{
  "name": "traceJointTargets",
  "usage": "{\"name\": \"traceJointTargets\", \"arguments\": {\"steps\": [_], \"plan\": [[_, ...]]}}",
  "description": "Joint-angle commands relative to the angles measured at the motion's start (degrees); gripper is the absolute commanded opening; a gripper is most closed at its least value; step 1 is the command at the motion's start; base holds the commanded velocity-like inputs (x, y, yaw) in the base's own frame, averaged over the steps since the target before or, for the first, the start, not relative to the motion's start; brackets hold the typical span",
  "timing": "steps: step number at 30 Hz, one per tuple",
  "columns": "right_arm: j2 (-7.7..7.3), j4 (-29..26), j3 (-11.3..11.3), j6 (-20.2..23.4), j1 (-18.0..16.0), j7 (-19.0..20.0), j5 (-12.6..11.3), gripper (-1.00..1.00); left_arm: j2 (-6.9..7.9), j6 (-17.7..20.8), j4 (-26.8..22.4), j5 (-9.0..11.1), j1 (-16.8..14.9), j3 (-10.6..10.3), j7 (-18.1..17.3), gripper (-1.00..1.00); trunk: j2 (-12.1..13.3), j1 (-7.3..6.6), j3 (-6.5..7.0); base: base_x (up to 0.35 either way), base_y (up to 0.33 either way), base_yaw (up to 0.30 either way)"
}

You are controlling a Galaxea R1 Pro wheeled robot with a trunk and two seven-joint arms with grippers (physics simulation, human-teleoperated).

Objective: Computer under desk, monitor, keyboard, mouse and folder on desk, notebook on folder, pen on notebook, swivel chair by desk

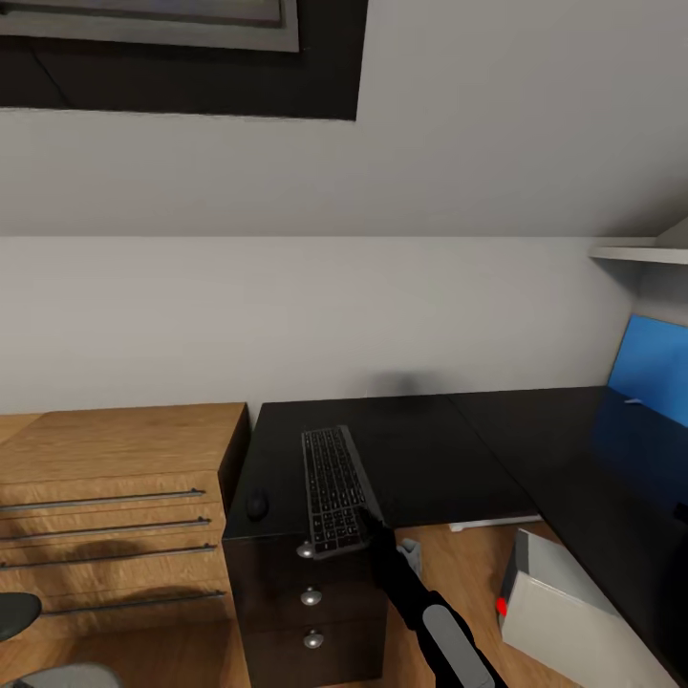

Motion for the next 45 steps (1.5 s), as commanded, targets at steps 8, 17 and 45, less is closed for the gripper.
{"name": "traceJointTargets", "arguments": {"steps": [8,17,45], "plan": [[-0.06,0.10,-0.05,0.21,-0.04,0.18,-0.56,1.00,0.10,-0.14,0.33,0.31,0.01,0.02,-0.16,1.00,-0.03,0.00,-0.05,-0.162,-0.063,0.000],[-0.06,0.12,0.05,-0.04,-0.04,0.05,-0.38,1.00,0.10,-0.13,0.38,0.31,0.01,0.02,-0.16,1.00,-0.03,0.00,-0.05,-0.305,-0.119,0.000],[-0.54,30.41,0.12,-35.85,-0.04,-5.01,30.83,1.00,-0.06,0.60,7.93,0.49,0.05,-0.05,0.45,1.00,4.78,-2.64,2.11,-0.078,-0.101,0.000]]}}
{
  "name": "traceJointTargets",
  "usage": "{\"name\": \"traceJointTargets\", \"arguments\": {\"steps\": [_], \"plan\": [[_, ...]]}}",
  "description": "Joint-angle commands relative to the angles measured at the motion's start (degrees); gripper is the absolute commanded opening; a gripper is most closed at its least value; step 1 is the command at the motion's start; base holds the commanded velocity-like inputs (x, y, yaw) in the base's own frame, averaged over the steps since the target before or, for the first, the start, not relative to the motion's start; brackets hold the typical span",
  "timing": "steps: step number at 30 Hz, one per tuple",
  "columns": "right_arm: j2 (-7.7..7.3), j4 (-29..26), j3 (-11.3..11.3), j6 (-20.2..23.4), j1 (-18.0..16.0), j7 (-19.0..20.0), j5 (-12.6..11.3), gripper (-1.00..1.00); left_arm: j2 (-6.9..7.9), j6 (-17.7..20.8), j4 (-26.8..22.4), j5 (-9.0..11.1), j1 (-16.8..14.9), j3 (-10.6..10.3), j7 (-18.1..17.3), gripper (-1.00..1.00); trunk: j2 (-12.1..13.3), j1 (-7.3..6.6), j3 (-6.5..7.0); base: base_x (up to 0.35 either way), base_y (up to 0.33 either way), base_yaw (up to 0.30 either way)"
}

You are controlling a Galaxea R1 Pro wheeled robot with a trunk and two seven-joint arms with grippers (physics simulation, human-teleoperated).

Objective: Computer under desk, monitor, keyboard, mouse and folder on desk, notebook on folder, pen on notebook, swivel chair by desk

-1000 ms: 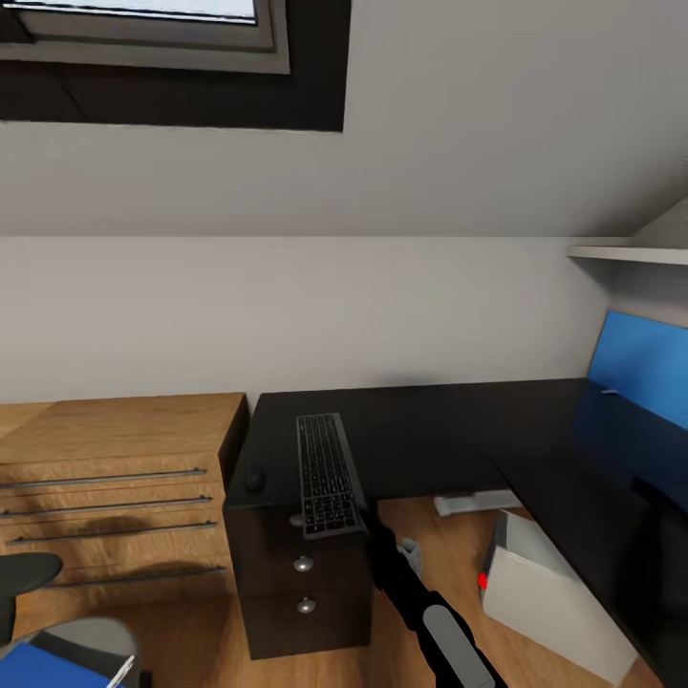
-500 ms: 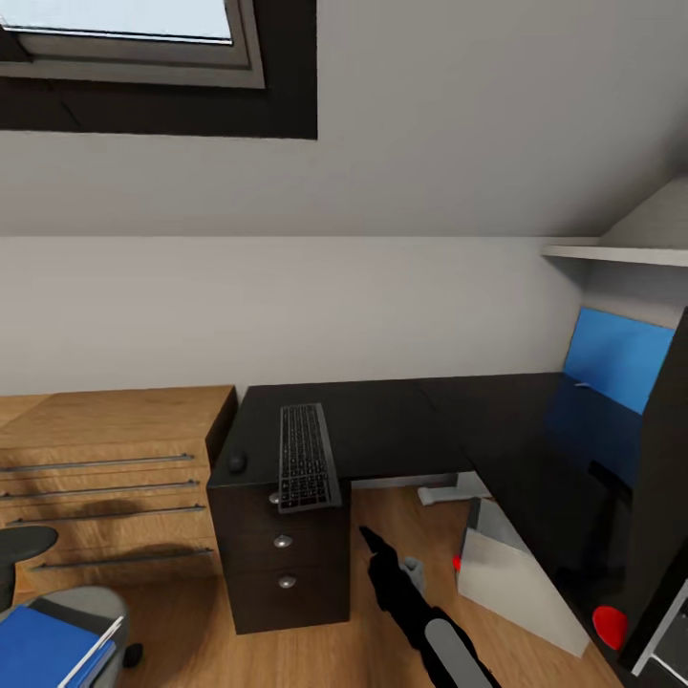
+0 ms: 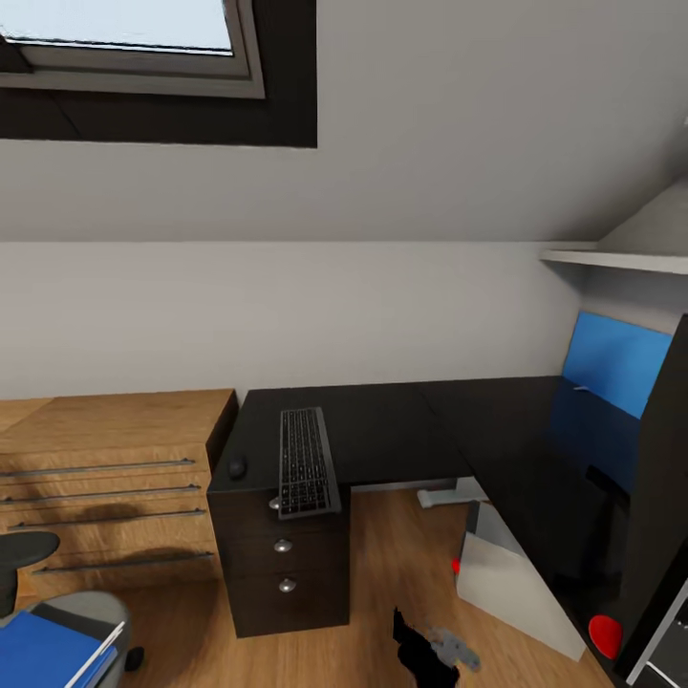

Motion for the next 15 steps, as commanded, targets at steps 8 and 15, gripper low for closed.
{"name": "traceJointTargets", "arguments": {"steps": [8,15], "plan": [[0.74,12.87,0.67,-18.48,-0.07,0.29,1.61,1.00,0.02,2.09,12.63,0.53,-5.61,0.00,0.09,1.00,3.19,-1.76,1.40,0.000,0.000,0.000],[1.26,14.10,1.59,-19.57,-0.07,-1.52,5.36,1.00,0.28,6.25,29.53,2.33,-17.07,0.31,0.01,1.00,6.00,-3.30,2.65,0.000,0.000,0.000]]}}
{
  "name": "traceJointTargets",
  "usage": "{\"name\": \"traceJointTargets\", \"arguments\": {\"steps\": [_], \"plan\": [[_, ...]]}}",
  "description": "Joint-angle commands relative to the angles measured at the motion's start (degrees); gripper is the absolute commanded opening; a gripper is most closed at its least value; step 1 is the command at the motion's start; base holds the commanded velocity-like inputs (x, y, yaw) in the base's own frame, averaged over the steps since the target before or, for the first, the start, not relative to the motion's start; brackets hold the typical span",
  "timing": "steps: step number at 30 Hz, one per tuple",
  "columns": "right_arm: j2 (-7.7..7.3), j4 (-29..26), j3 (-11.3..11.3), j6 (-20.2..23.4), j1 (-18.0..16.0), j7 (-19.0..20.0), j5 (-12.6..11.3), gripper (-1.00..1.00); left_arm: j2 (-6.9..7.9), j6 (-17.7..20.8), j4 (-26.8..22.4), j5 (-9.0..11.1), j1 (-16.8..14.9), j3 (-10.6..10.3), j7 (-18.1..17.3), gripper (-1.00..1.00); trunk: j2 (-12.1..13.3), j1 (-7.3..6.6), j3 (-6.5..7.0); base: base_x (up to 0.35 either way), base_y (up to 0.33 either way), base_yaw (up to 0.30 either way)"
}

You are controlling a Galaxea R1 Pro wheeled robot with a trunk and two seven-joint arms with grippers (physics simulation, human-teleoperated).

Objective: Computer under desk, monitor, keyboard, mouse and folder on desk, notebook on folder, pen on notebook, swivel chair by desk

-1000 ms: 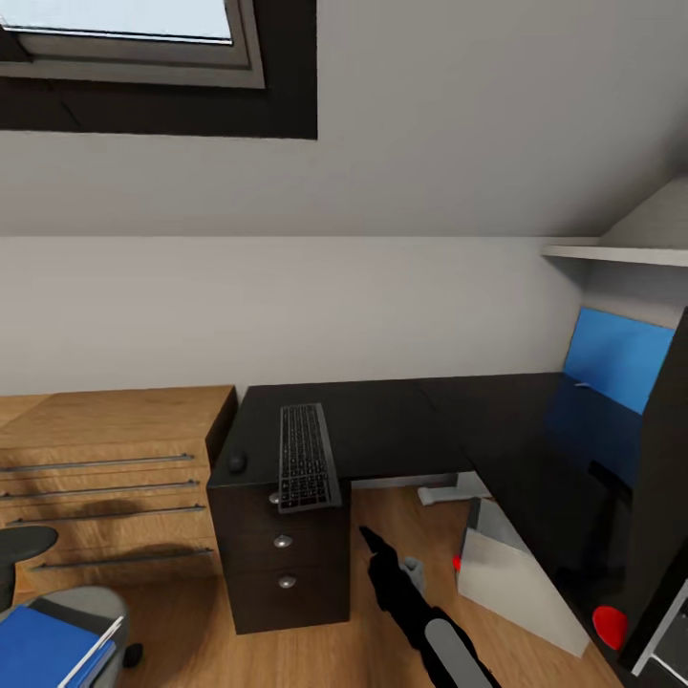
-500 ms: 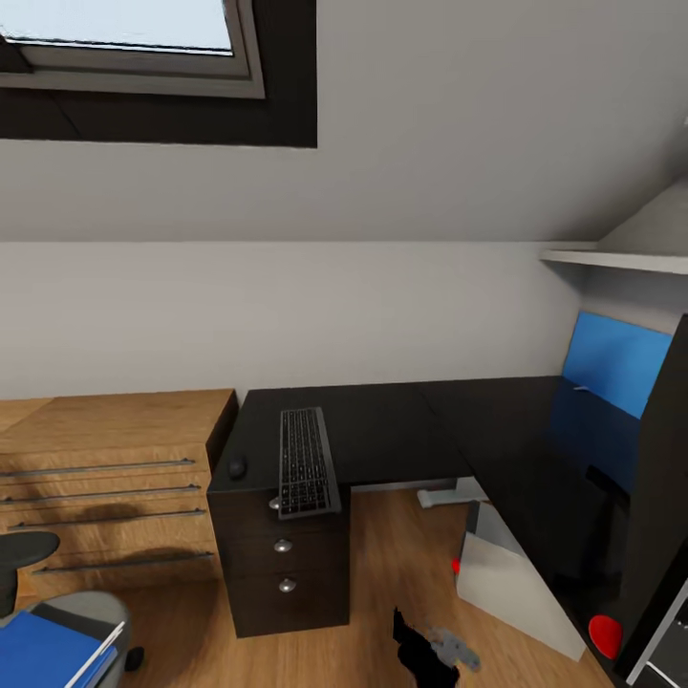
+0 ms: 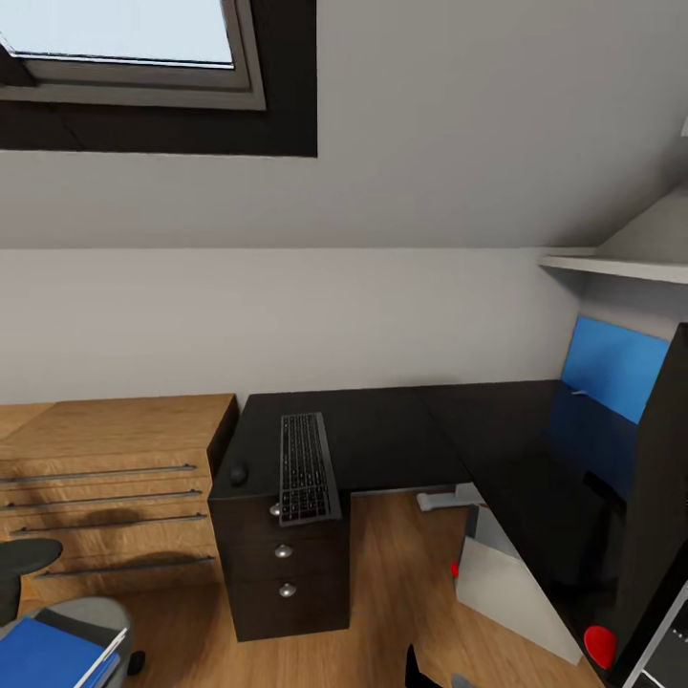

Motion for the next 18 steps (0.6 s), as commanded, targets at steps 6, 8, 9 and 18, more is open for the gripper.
{"name": "traceJointTargets", "arguments": {"steps": [6,8,9,18], "plan": [[-0.11,0.20,4.56,0.19,-0.05,-8.37,13.07,1.00,-0.22,0.46,4.39,1.39,-2.38,0.11,-0.16,1.00,2.39,-1.32,1.03,0.000,0.000,0.000],[-0.13,0.09,4.82,1.24,-0.05,-10.90,14.68,1.00,-0.37,0.25,4.24,1.40,-2.44,0.11,-0.09,1.00,3.19,-1.76,1.39,0.000,0.000,0.000],[-0.14,0.06,4.84,1.65,-0.05,-11.39,14.90,1.00,-0.40,0.19,4.19,1.40,-2.45,0.11,-0.07,1.00,3.59,-1.98,1.57,0.000,0.000,0.000],[-0.16,-0.07,4.79,5.74,-0.05,-13.55,15.65,1.00,-0.50,-13.84,-3.93,1.21,-2.43,0.07,-0.23,1.00,7.20,-3.96,3.18,0.000,0.000,0.000]]}}
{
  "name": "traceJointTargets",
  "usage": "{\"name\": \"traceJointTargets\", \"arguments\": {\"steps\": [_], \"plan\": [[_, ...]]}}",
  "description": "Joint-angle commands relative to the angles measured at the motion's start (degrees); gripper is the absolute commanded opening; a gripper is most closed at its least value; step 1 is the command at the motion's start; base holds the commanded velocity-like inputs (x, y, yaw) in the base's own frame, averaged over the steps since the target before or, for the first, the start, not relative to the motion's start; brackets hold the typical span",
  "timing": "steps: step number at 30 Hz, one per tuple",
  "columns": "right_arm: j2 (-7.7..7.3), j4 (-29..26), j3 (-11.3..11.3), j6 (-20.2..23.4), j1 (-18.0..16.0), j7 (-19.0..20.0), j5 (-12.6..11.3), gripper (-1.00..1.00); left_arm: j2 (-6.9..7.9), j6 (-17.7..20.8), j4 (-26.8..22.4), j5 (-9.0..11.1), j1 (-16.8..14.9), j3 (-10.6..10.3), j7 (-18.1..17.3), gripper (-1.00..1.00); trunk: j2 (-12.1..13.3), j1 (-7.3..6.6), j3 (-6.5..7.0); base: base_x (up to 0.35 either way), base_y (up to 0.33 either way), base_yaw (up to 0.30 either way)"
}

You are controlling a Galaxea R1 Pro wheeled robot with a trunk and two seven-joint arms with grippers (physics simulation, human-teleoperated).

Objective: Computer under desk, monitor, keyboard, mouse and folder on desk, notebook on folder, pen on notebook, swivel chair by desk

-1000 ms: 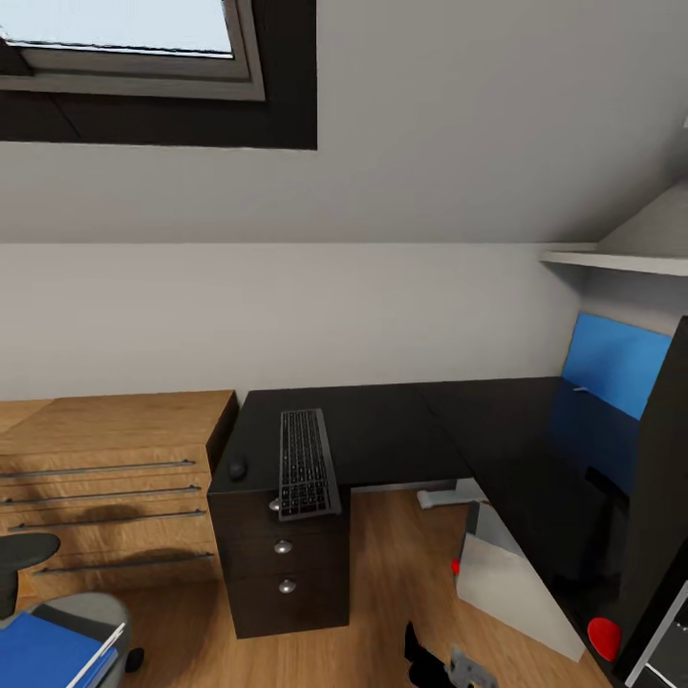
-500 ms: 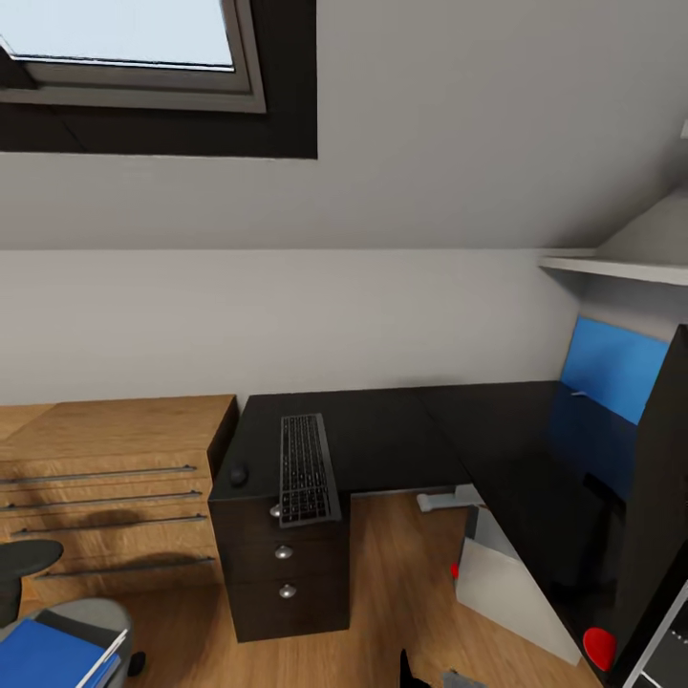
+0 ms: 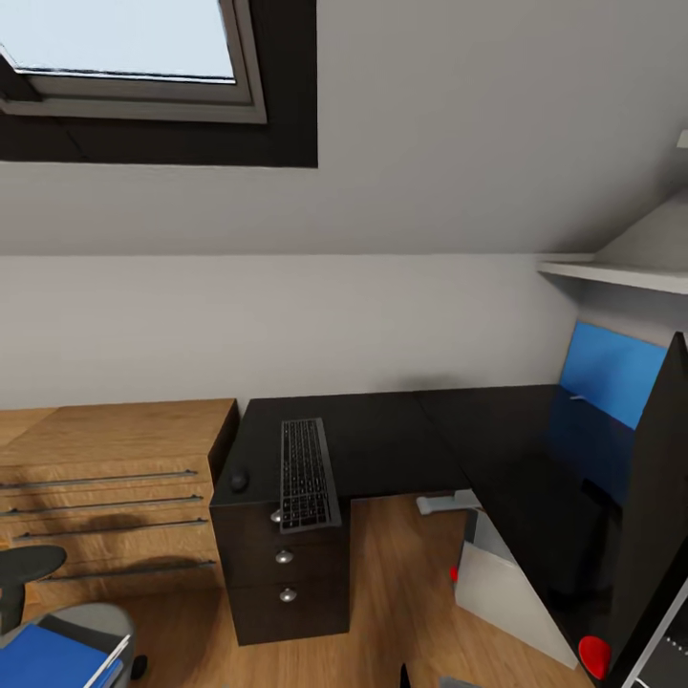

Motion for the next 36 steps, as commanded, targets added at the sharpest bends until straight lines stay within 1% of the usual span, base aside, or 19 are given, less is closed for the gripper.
{"name": "traceJointTargets", "arguments": {"steps": [1,2,3,4,5,7,11,14,15,20,21,24,25,30,33,36], "plan": [[0.01,0.02,0.52,-0.02,-0.04,-0.52,0.03,1.00,-0.01,-2.09,-2.79,0.41,0.41,0.07,-0.05,1.00,0.38,-0.23,0.11,0.000,0.000,0.000],[0.01,0.05,0.59,0.01,-0.04,-0.52,0.13,1.00,0.04,-3.21,-6.38,0.40,1.74,0.08,-0.06,1.00,0.78,-0.45,0.29,0.000,0.000,0.000],[0.01,0.03,0.93,-0.29,-0.04,-0.43,0.39,1.00,0.07,-3.69,-16.02,0.52,7.19,0.09,-0.10,1.00,1.18,-0.67,0.47,0.000,0.000,0.000],[0.01,-0.02,1.17,-0.55,-0.04,-0.43,0.50,1.00,0.03,-1.91,-22.14,0.55,11.49,0.06,-0.14,1.00,1.58,-0.89,0.65,0.000,0.000,0.000],[0.01,-0.02,1.27,-0.66,-0.04,-0.43,0.56,1.00,0.00,0.17,-24.53,0.55,13.74,0.04,-0.12,1.00,1.98,-1.10,0.83,0.000,0.000,0.000],[0.01,0.07,1.44,-0.78,-0.04,-0.42,0.63,1.00,0.02,5.17,-27.56,0.55,16.72,0.05,-0.09,1.00,1.98,-1.10,0.83,0.000,0.000,0.000],[0.01,0.11,1.59,-0.77,-0.04,-0.43,0.65,1.00,0.05,6.76,-27.97,0.52,17.55,0.04,-0.06,1.00,1.98,-1.10,0.83,0.000,0.000,0.000],[0.08,-0.02,1.62,-0.83,-0.04,-0.43,0.61,1.00,0.05,7.07,-25.41,0.42,17.71,-0.09,0.05,1.00,1.98,-1.10,0.83,0.000,0.000,0.000],[0.29,0.01,1.69,-0.79,-0.04,-0.44,0.57,1.00,0.04,7.16,-23.57,0.24,17.76,-0.15,0.07,1.00,1.98,-1.10,0.83,0.005,0.000,0.000],[0.21,-0.04,1.64,-0.84,-0.04,-0.43,0.60,1.00,0.09,7.32,-22.49,0.35,17.77,-0.15,-0.28,1.00,1.98,-1.10,0.83,0.092,0.000,0.000],[0.18,-0.01,1.63,-0.85,-0.04,-0.43,0.59,1.00,0.24,7.19,-20.91,0.45,17.77,0.00,-0.41,1.00,1.98,-1.10,0.83,0.003,0.000,0.000],[0.18,0.01,1.63,-0.85,-0.04,-0.43,0.63,1.00,0.28,7.05,-19.13,0.44,17.77,0.07,-0.41,1.00,1.98,-1.10,0.83,0.002,0.000,0.000],[0.18,0.02,1.63,-0.85,-0.04,-0.43,0.65,1.00,0.28,6.89,-17.85,0.40,17.77,0.08,-0.33,1.00,1.98,-1.10,0.83,0.000,0.000,0.000],[0.18,0.02,1.63,-0.85,-0.04,-0.43,0.65,1.00,0.22,5.84,-17.05,0.48,17.77,0.10,-0.03,1.00,1.98,-1.10,0.83,-0.039,-0.016,0.000],[0.18,0.02,1.68,-0.85,-0.04,-0.43,0.65,1.00,0.15,3.98,-16.97,0.51,17.77,0.03,-0.05,1.00,1.98,-1.10,0.83,-0.248,-0.115,0.000],[0.18,0.02,1.68,-0.85,-0.04,-0.43,0.65,1.00,0.11,3.01,-16.95,0.42,17.77,-0.04,-0.06,1.00,1.98,-1.10,0.83,-0.286,-0.129,0.000]]}}
